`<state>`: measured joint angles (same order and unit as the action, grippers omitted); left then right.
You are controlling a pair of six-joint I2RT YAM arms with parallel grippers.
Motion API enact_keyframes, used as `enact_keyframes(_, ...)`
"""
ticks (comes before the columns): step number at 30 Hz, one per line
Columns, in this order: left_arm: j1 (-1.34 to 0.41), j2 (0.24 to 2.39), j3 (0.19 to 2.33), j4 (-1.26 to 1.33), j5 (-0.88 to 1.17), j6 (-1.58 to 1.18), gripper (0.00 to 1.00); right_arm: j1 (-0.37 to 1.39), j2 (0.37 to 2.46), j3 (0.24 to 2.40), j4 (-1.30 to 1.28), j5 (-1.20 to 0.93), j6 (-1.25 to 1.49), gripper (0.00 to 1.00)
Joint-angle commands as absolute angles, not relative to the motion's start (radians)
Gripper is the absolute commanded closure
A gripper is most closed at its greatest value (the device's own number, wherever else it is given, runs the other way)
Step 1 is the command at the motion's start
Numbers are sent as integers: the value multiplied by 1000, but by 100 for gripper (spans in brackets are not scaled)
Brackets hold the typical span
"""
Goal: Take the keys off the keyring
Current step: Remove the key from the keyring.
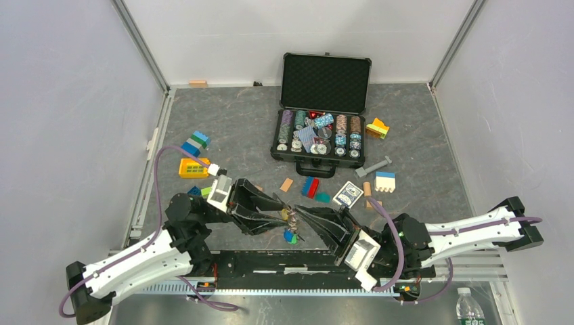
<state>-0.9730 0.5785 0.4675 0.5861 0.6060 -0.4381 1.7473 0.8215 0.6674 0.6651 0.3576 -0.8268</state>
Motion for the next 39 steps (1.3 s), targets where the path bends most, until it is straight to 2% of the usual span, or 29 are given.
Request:
enact_keyframes(1,-976,586,474,652,620,-480,53,1753,800,671,720,341,-810,100)
enact_keyframes(7,-974,599,476,672,626,-493,53,1753,801,666,725,342,-810,100)
enact_keyframes(11,-974,607,474,687,631,-500,57,1753,799,663,726,342,-810,100)
enact_keyframes(23,-975,595,467,676,639,-493,86,1753,776,649,734,345,-804,100)
enact_keyframes(32,-975,543,492,580,636,-446,93,1753,761,641,712,370,-818,100)
enact_keyframes(39,-975,517,519,495,655,-426,92,1753,764,638,681,415,-870,100)
